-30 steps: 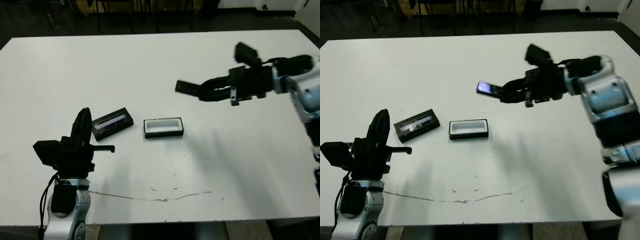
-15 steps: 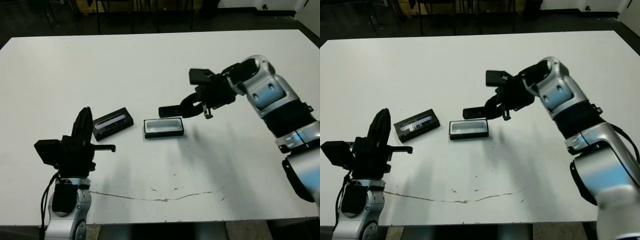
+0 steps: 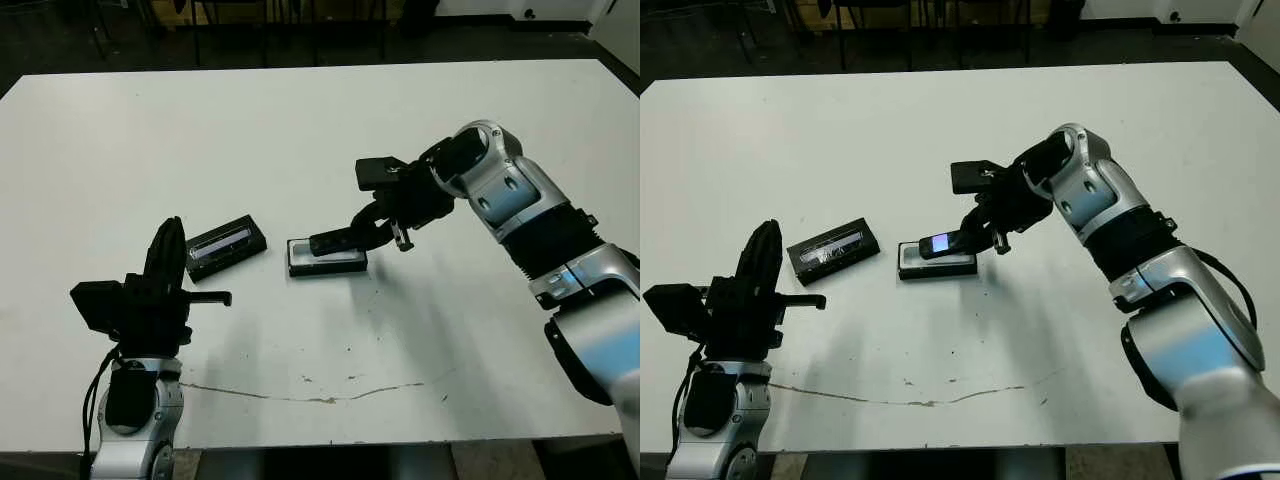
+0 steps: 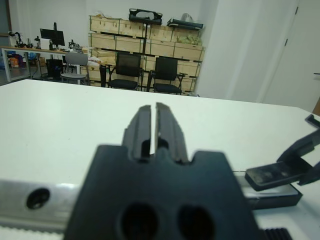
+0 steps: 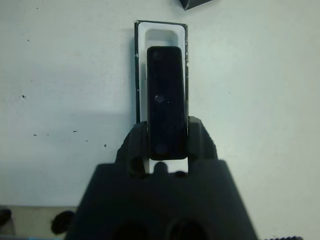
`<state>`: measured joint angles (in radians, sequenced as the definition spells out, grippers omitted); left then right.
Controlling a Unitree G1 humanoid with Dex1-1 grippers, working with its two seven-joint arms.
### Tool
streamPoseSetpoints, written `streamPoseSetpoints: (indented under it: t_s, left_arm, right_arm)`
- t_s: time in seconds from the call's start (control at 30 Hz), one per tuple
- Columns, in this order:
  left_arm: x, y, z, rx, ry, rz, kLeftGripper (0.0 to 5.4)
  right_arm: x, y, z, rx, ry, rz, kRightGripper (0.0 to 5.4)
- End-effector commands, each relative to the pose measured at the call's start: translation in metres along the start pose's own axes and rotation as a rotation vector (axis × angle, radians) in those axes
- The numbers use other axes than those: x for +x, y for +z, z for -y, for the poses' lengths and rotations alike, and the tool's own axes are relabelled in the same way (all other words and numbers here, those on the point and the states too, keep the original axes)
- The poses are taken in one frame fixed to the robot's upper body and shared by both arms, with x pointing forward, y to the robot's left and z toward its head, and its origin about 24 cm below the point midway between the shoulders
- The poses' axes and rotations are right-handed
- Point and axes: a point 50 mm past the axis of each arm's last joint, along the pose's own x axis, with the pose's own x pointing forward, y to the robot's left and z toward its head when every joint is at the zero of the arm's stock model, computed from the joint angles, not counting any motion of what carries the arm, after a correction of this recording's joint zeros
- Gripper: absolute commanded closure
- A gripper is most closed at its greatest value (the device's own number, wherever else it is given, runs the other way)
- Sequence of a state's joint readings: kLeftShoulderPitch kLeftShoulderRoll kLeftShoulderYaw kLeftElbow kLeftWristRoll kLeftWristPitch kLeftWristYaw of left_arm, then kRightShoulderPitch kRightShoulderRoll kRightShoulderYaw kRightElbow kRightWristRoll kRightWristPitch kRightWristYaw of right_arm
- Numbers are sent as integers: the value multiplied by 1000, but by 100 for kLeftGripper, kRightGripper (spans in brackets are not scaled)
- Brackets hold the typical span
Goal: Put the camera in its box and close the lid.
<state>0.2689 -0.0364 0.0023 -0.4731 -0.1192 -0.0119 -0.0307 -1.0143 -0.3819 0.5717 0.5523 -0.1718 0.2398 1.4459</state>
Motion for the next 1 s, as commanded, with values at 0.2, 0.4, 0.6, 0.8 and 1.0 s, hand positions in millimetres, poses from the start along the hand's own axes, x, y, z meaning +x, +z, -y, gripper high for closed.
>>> streamPoseSetpoints:
  t_s: [0.2, 0.4, 0.6, 0.8, 1.0]
  left_arm:
    - [-2, -7, -1, 9, 4, -30, 540]
    - [-3, -7, -1, -2, 8, -39, 540]
    - [-3, -7, -1, -1, 10, -45, 540]
    - [-3, -8, 0, -11, 1, -35, 540]
    - [-3, -9, 1, -16, 13, -43, 540]
  right_arm:
    - [7, 0, -2, -23, 11, -39, 484]
    - [11, 3, -4, -14, 15, -54, 484]
    - [15, 5, -5, -57, -14, -47, 484]
    - [17, 10, -7, -97, -18, -57, 484]
    - [24, 17, -11, -123, 1, -72, 484]
